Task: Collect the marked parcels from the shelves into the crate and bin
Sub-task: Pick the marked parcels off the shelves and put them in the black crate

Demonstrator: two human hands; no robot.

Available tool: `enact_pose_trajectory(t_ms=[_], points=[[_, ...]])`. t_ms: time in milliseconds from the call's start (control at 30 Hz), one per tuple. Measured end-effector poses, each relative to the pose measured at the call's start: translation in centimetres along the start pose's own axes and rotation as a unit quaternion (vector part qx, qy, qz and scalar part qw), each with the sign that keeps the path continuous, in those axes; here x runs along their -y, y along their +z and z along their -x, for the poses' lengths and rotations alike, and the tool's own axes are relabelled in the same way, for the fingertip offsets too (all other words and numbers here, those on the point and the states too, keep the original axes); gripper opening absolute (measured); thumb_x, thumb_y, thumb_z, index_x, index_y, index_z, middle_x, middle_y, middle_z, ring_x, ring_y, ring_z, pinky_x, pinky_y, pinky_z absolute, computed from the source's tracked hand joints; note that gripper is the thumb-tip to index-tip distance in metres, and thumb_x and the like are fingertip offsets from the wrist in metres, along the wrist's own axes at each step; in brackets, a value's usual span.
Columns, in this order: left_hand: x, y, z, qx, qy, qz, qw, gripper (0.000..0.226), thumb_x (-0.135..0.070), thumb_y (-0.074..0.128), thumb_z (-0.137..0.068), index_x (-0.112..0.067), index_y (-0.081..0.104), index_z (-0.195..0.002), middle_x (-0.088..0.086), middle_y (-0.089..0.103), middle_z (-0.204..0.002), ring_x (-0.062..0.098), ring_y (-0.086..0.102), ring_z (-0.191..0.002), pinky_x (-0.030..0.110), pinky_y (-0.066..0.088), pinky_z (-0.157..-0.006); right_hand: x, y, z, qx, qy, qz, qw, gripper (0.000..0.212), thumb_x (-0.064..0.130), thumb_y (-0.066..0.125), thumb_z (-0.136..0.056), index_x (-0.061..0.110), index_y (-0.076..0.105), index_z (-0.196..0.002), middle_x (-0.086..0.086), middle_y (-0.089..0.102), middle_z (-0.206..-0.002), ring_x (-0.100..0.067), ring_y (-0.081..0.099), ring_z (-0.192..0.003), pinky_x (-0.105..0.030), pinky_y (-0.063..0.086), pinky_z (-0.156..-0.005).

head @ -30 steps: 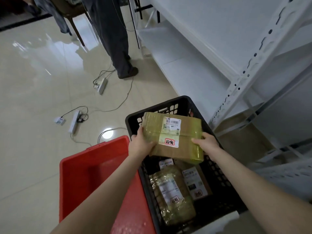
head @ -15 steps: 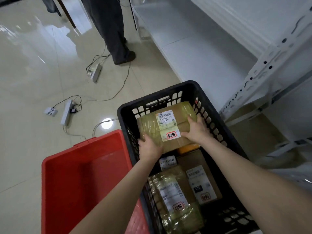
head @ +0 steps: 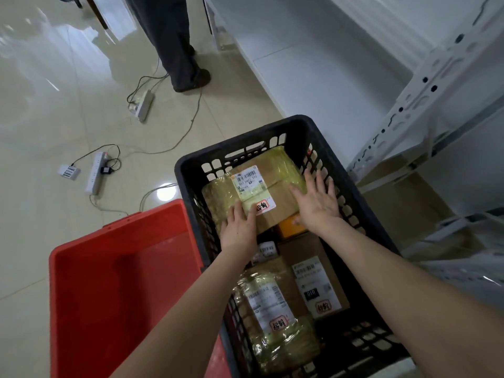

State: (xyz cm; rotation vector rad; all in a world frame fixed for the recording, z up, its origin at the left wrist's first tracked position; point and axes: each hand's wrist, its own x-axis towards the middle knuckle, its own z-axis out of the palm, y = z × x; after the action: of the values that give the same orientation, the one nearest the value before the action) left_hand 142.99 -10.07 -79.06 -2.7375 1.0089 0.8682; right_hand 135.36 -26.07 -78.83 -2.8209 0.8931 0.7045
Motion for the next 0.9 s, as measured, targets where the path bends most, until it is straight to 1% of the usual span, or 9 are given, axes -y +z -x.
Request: enact_pose_trajectory(t_ms=[100,200,333,467,567,667,767,833,900], points=[[-0.3,-0.9,1.1,0.003,0.0,-0.009,1.0,0.097,-0.007,0.067,-0.084,-0.024,0.0,-0.153,0.011,-0.01,-0.159,0.032,-0.003,-0.147,0.046,0.015,-0.119,0.3,-0.3,1.7,0.001,0.001,-0.025,1.0,0.1,0.051,0.069,-0.08,0.032,0.002,-0.153,-0.011,-0.013,-0.16,-0.035,-0.015,-0.146,-0.052,-0.004,-0.118],[-1.0,-2.2,2.8,0.008,0.019,-0.039,0.999,0.097,-0.009,0.067,-0.084,-0.021,0.0,-0.153,0.014,-0.007,-0.159,0.033,0.0,-0.147,0.045,0.02,-0.118,0.3,-0.9,4.4,-0.01,0.011,-0.072,0.997,0.094,0.046,0.068,-0.082,0.029,0.009,-0.153,-0.009,-0.007,-0.161,-0.033,-0.01,-0.147,-0.05,0.0,-0.118],[-2.9,-4.9,5.1,-0.015,0.075,-0.074,0.994,0.091,-0.007,0.065,-0.085,-0.02,0.006,-0.153,0.011,-0.001,-0.16,0.031,0.006,-0.147,0.044,0.025,-0.116,-0.1,-2.6,8.7,-0.028,0.042,-0.113,0.992,0.086,0.044,0.066,-0.085,0.027,0.015,-0.152,-0.008,0.0,-0.161,-0.031,-0.004,-0.148,-0.048,0.006,-0.12],[-5.7,-7.0,8.3,-0.042,0.146,-0.107,0.983,0.088,-0.013,0.069,-0.082,-0.02,0.015,-0.151,0.009,0.009,-0.159,0.029,0.017,-0.145,0.044,0.033,-0.111,-1.1,-4.0,14.1,-0.048,0.092,-0.154,0.983,0.076,0.04,0.061,-0.09,0.026,0.018,-0.15,-0.008,0.003,-0.16,-0.029,-0.001,-0.148,-0.044,0.013,-0.119],[-7.9,-8.1,11.2,-0.058,0.212,-0.145,0.965,0.085,-0.014,0.066,-0.084,-0.019,0.014,-0.151,0.01,0.009,-0.159,0.03,0.02,-0.144,0.043,0.035,-0.11,-2.1,-4.6,19.2,-0.06,0.147,-0.18,0.971,0.072,0.04,0.06,-0.09,0.025,0.02,-0.148,-0.008,0.005,-0.159,-0.03,0.001,-0.147,-0.044,0.016,-0.118],[-10.5,-9.0,14.7,-0.061,0.266,-0.164,0.948,0.083,-0.016,0.064,-0.087,-0.018,0.013,-0.152,0.012,0.008,-0.159,0.03,0.016,-0.145,0.044,0.034,-0.11,-3.3,-5.4,24.8,-0.074,0.208,-0.201,0.954,0.073,0.041,0.062,-0.089,0.025,0.022,-0.148,-0.006,0.007,-0.158,-0.029,0.002,-0.147,-0.045,0.018,-0.118],[-13.5,-9.5,18.6,-0.059,0.319,-0.18,0.928,0.081,-0.021,0.063,-0.087,-0.016,0.013,-0.151,0.012,0.007,-0.159,0.029,0.015,-0.145,0.044,0.032,-0.112,-4.7,-6.1,30.5,-0.091,0.263,-0.215,0.936,0.074,0.038,0.063,-0.089,0.024,0.022,-0.149,-0.006,0.007,-0.159,-0.03,0.003,-0.147,-0.045,0.02,-0.116],[-15.8,-9.4,21.2,-0.066,0.359,-0.196,0.91,0.078,-0.021,0.064,-0.086,-0.016,0.018,-0.149,0.012,0.011,-0.157,0.029,0.018,-0.144,0.042,0.033,-0.112,-5.9,-6.4,34.3,-0.108,0.295,-0.215,0.925,0.073,0.037,0.063,-0.089,0.023,0.024,-0.149,-0.007,0.011,-0.157,-0.031,0.006,-0.147,-0.044,0.019,-0.115],[-17.9,-9.2,24.2,-0.071,0.393,-0.211,0.892,0.071,-0.019,0.063,-0.087,-0.015,0.025,-0.146,0.013,0.014,-0.156,0.029,0.022,-0.142,0.04,0.034,-0.11,-6.8,-6.6,38.2,-0.124,0.325,-0.216,0.912,0.071,0.036,0.062,-0.089,0.023,0.025,-0.148,-0.008,0.013,-0.156,-0.032,0.008,-0.145,-0.043,0.021,-0.114]])
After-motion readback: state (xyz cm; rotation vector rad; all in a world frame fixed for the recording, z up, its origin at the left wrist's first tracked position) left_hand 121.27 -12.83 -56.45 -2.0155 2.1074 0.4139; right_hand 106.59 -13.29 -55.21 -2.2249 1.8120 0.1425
